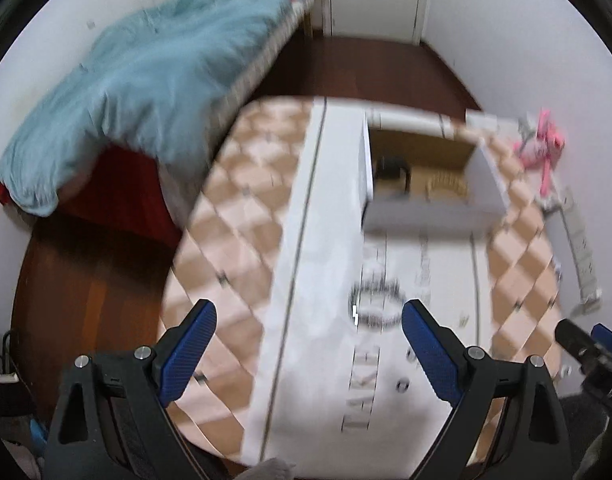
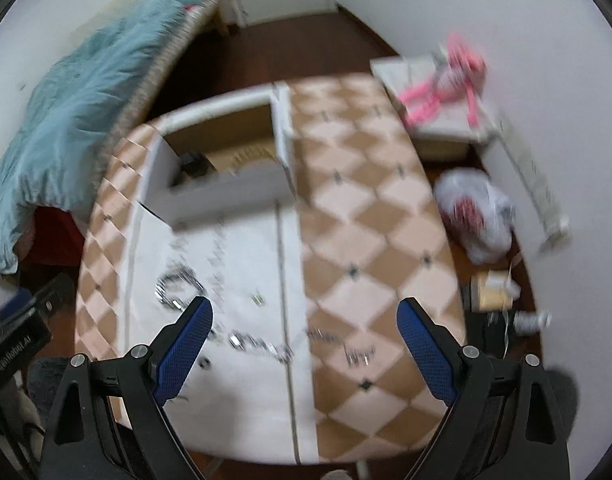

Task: Organize jewelry
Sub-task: 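Withdraw both tools from the box and move toward the remaining jewelry, then grasp the black ring with the left tool while the right tool grasps the silver necklace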

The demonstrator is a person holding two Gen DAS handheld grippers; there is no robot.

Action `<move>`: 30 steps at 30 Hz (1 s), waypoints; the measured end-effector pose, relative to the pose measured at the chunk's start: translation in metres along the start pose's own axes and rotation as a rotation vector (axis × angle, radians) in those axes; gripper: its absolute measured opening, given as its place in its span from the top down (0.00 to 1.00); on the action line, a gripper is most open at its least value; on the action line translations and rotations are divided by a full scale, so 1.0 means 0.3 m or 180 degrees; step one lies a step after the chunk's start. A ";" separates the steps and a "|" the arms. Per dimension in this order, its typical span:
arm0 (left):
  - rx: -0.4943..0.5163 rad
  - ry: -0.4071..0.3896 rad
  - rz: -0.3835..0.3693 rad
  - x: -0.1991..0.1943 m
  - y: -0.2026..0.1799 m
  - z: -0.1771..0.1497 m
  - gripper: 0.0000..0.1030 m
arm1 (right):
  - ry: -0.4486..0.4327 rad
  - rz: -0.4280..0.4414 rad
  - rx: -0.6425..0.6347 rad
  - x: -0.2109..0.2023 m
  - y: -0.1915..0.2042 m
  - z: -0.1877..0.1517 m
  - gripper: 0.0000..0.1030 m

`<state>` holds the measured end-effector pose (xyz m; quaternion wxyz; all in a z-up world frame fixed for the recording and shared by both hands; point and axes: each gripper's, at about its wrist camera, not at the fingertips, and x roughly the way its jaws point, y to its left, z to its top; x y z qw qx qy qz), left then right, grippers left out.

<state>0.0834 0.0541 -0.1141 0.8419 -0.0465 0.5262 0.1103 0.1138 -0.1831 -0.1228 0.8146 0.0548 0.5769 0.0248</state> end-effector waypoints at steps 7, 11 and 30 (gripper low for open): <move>0.0276 0.0439 -0.0146 0.156 -0.107 -0.189 0.09 | 0.0348 -0.0104 0.0303 0.160 -0.151 -0.130 0.08; 0.0417 0.0488 -0.0236 0.197 -0.164 -0.226 0.10 | 0.0394 -0.0148 0.0372 0.200 -0.202 -0.160 0.09; 0.0753 0.0480 -0.0343 0.235 -0.290 -0.284 0.90 | 0.0299 -0.0065 0.0349 0.211 -0.222 -0.244 0.38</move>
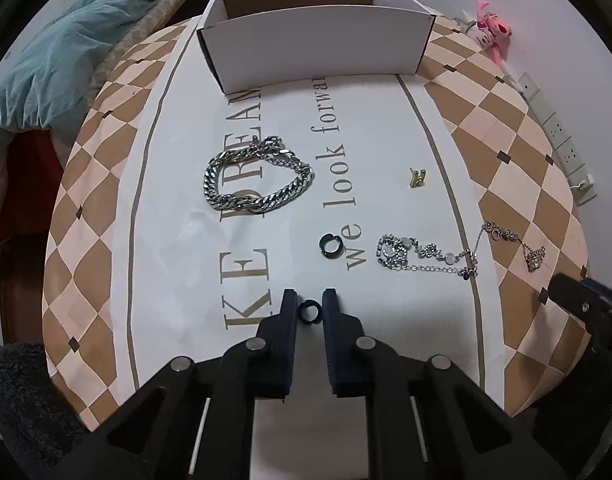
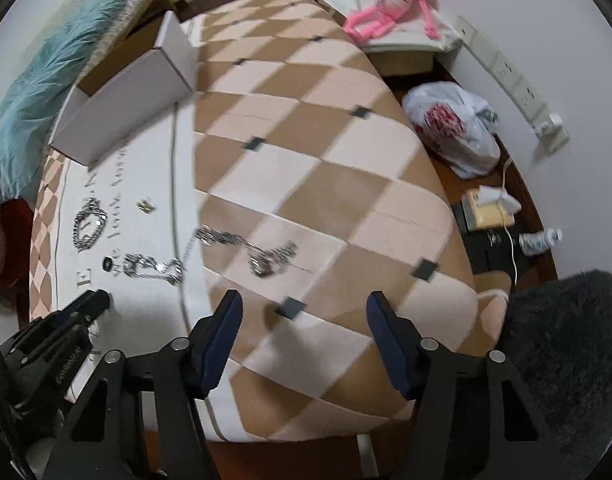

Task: Organize jewelry
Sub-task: 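Grasp the black ring with the left tool while the right tool grasps the silver necklace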

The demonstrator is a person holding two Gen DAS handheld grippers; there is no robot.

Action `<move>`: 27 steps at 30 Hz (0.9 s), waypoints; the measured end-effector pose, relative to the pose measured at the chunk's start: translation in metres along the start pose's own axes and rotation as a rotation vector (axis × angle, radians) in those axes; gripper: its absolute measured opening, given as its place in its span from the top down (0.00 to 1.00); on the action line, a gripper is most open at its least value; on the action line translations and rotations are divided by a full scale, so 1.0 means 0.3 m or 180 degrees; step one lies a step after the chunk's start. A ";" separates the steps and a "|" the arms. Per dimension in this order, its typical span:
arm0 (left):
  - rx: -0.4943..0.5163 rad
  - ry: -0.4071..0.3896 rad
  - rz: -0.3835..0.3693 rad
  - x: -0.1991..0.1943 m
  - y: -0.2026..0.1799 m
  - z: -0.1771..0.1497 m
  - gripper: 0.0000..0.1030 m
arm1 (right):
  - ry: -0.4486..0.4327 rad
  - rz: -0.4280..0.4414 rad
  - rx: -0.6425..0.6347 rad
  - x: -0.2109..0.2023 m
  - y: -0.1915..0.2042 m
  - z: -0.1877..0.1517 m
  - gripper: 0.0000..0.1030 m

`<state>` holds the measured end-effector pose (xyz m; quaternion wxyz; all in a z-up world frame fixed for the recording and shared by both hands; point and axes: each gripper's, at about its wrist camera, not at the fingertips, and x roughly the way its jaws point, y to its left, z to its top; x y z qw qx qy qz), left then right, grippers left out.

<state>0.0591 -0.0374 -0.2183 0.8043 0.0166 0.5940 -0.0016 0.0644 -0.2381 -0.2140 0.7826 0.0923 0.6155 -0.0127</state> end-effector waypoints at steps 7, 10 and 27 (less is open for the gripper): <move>-0.0152 0.0030 0.0003 -0.003 0.066 0.003 0.91 | -0.0053 -0.0118 -0.0313 0.058 0.098 0.025 0.62; -0.0180 0.0026 0.0013 -0.013 0.078 0.001 0.91 | -0.0126 -0.0268 -0.0427 0.081 0.115 0.020 0.90; -0.0329 -0.0284 -0.0301 -0.233 0.155 0.107 0.91 | -0.0571 0.0622 -0.0197 -0.259 0.123 0.123 0.90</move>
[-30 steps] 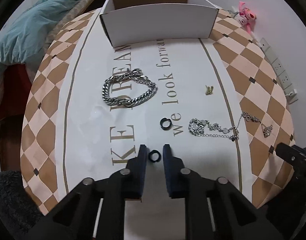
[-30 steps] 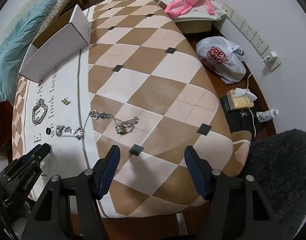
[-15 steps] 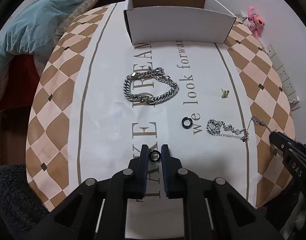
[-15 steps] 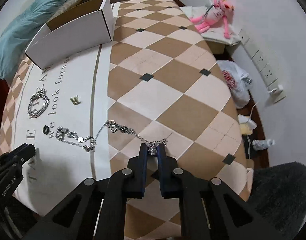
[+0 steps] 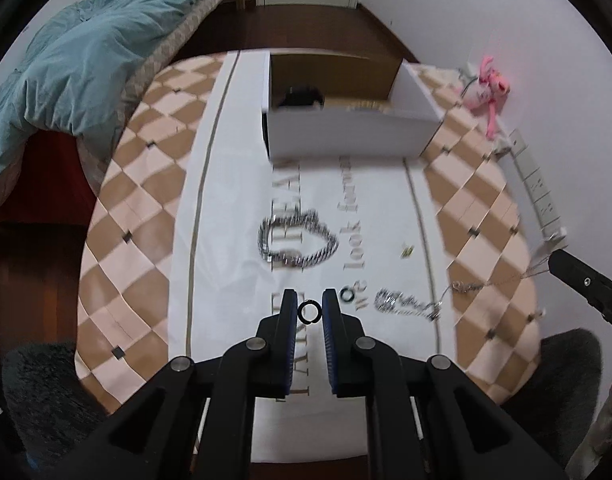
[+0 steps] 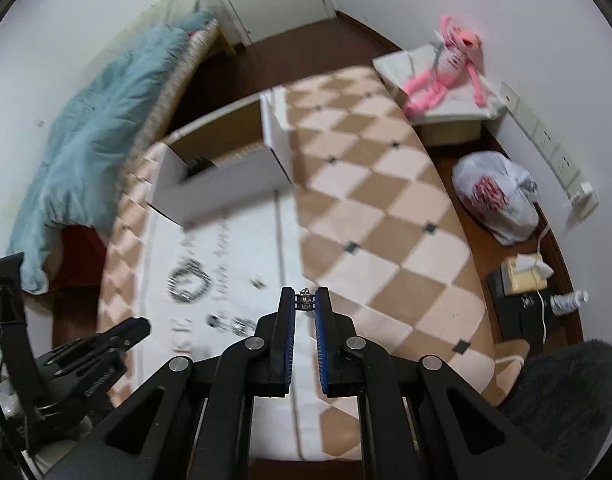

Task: Organize jewelry
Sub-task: 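Grasp the black ring with the left tool while the right tool grasps the silver necklace, then lower the ring and necklace into the white box and open both tools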

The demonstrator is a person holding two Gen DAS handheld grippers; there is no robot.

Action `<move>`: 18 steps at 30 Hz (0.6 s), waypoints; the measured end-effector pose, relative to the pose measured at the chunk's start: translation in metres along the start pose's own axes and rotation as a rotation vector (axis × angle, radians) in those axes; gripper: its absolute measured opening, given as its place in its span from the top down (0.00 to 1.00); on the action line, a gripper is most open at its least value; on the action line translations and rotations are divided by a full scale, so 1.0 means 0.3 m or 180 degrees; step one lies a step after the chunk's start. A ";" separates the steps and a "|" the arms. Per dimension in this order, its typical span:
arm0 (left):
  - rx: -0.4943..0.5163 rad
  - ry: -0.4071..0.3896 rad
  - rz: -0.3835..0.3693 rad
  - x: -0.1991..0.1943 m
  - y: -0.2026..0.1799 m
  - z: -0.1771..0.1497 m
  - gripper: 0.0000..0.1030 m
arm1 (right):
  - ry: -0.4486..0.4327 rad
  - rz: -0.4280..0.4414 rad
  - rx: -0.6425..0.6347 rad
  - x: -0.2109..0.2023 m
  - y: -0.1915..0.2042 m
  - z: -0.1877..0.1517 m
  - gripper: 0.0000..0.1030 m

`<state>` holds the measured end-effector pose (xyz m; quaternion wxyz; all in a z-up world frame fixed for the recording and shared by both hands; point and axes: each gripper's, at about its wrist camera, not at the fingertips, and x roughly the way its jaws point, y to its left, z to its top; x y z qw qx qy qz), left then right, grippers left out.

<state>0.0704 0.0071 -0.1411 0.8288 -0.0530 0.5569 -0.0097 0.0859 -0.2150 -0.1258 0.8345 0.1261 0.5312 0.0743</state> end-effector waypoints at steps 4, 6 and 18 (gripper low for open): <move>-0.0038 -0.0099 -0.0107 -0.067 0.001 0.052 0.91 | -0.0079 0.0222 -0.0029 -0.077 0.048 0.056 0.90; -0.0057 -0.0154 -0.0170 -0.101 0.003 0.084 0.91 | -0.0120 0.0288 -0.0066 -0.109 0.072 0.084 0.90; 0.0092 -0.0553 -0.0164 -0.207 -0.009 0.358 0.91 | -0.0456 0.0538 -0.0459 -0.204 0.265 0.390 0.90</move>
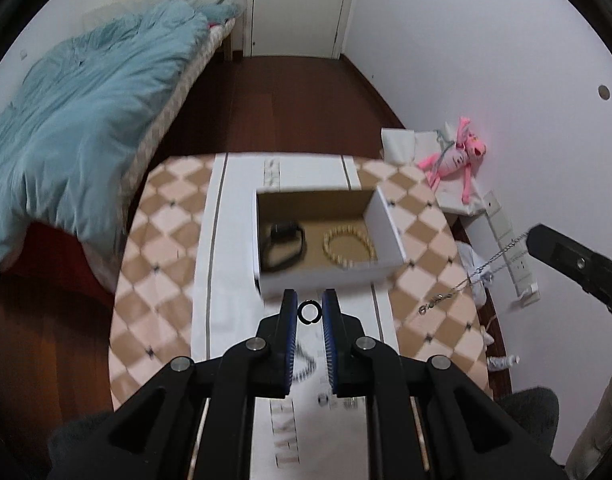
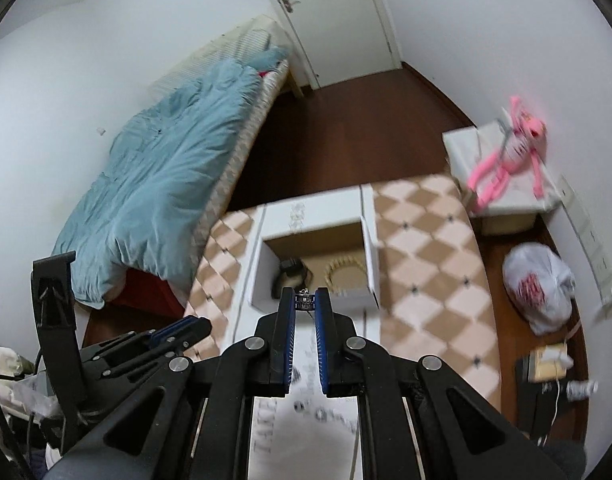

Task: Organize jewelry
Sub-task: 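Lower the ring and necklace into the white box and open both tools, then withdraw both tools and move back over the remaining jewelry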

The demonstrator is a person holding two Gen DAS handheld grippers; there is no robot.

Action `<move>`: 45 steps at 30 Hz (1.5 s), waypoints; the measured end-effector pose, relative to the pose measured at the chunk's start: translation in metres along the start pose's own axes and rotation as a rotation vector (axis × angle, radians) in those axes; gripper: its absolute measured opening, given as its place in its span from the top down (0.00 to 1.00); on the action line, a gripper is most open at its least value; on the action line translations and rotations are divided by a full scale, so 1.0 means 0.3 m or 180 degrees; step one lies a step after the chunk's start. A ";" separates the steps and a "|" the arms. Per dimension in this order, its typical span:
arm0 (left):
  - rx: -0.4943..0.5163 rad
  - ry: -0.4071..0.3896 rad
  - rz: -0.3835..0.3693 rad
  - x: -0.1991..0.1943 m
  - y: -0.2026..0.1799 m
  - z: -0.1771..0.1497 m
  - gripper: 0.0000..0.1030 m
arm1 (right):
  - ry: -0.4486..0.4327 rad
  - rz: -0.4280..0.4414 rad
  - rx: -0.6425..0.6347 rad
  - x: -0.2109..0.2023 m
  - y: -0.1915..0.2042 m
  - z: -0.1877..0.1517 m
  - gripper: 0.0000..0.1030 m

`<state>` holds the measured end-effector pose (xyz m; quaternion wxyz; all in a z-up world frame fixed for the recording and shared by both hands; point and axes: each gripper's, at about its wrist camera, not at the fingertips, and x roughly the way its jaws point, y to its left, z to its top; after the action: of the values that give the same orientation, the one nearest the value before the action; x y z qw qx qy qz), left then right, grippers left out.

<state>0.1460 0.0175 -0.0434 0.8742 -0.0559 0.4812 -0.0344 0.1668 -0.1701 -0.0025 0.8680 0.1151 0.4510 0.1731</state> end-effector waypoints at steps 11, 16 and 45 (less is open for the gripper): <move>-0.0144 0.0236 -0.0098 0.202 0.083 0.185 0.91 | 0.0262 0.0125 0.0044 0.296 -0.008 0.235 0.90; -0.0248 0.0526 -0.0217 0.356 0.117 0.222 0.91 | 0.0532 0.0086 0.0038 0.479 -0.038 0.261 0.90; -0.0169 0.0394 0.0589 0.440 0.200 0.206 0.09 | 0.1216 -0.1099 -0.0344 0.757 -0.160 0.131 0.06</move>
<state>0.2693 0.0659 -0.1291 0.8404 -0.0321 0.5381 0.0559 0.3298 -0.1238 -0.1661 0.7886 -0.0448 0.6098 0.0649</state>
